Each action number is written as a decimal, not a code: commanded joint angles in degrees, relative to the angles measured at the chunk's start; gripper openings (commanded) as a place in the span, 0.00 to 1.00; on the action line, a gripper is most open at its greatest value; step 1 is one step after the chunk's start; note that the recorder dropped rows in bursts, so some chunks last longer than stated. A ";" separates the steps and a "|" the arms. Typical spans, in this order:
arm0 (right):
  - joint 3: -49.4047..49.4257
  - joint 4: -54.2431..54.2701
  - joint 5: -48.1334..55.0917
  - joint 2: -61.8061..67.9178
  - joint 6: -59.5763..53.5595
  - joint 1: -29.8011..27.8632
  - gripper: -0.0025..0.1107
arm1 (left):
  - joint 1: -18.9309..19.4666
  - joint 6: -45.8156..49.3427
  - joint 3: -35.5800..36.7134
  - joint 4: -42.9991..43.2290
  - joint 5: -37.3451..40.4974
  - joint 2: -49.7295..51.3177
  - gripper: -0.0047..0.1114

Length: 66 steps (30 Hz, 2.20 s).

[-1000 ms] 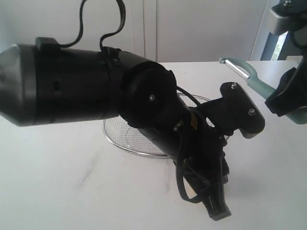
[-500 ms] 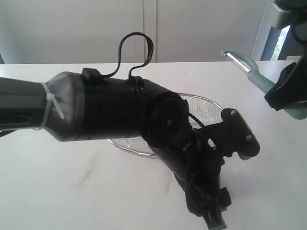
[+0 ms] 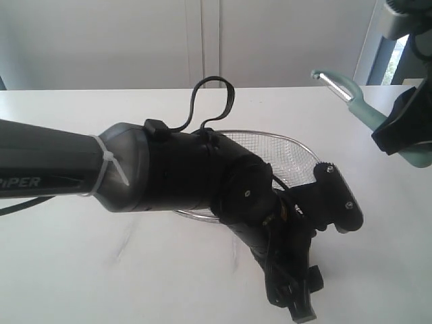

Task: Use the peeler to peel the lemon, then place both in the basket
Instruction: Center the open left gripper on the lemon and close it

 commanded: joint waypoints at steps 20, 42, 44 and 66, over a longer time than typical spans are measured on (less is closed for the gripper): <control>-0.42 0.03 -0.64 -0.52 0.42 -0.65 0.02 | -0.21 -0.35 -0.32 4.07 -2.35 3.00 0.67; -0.42 0.03 -0.64 -0.52 0.64 -0.65 0.02 | -0.21 -2.51 -0.32 9.51 -5.25 2.69 0.67; -0.42 0.14 -0.64 -0.52 0.64 -0.65 0.02 | -0.21 -2.51 -0.32 9.48 -5.15 2.69 0.69; -0.42 0.14 -0.75 -0.52 0.65 -0.65 0.02 | -0.21 -2.62 -0.32 11.19 -5.24 4.91 0.73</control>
